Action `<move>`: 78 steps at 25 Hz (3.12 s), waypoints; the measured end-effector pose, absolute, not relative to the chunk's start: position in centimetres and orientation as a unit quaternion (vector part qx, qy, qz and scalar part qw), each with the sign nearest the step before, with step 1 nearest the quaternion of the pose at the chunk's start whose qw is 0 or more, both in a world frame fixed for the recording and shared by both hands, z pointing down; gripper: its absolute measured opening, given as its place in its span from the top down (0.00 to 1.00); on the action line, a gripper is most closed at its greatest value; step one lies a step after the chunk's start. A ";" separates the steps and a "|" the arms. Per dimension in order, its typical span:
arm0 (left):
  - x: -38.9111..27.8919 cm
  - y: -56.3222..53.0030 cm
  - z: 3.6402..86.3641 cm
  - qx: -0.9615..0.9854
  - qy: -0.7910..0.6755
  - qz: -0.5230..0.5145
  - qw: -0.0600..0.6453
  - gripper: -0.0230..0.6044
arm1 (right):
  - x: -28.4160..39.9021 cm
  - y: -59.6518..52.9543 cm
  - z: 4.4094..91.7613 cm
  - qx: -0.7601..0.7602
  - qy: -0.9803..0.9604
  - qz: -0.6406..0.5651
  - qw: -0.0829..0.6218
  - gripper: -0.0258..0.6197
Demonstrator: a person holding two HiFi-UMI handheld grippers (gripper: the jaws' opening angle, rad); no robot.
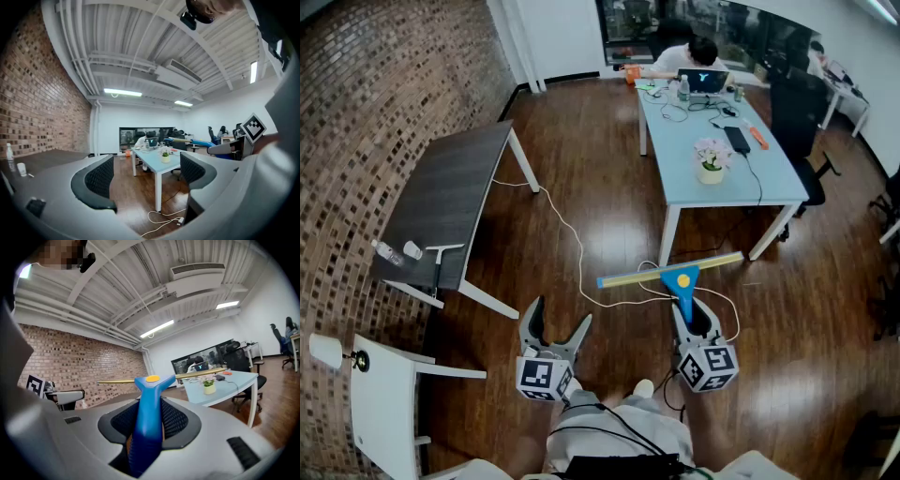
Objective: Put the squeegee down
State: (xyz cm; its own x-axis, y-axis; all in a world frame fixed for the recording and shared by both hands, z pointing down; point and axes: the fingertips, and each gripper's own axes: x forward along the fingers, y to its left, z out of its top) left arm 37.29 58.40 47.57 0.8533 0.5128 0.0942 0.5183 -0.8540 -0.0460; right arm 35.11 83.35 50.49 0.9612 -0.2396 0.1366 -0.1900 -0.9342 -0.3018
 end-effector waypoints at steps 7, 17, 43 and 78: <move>33.4 42.1 46.1 -0.990 -0.136 -0.024 0.035 0.29 | 37.7 67.0 50.1 -0.952 0.241 -0.105 0.155 0.72; 18.8 16.2 46.9 -0.992 0.123 -0.011 -0.021 0.29 | 34.3 36.5 48.2 -0.858 0.482 -0.133 0.117 0.72; -16.2 -20.0 51.2 -0.850 0.526 -0.016 -0.031 0.29 | 9.1 -20.8 56.1 -0.573 0.798 -0.185 0.004 0.72; -26.5 -53.3 57.8 -0.866 0.479 -0.082 -0.119 0.29 | 3.3 -77.7 78.5 -0.692 0.640 -0.292 -0.162 0.72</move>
State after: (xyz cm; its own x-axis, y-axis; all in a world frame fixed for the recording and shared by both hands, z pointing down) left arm -26.53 -53.29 57.81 0.5269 -0.8104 0.2560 -0.8494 -0.5123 0.1266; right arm 3.32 -77.69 78.50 0.0106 -0.7907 0.6121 -0.9805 -0.1284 -0.1490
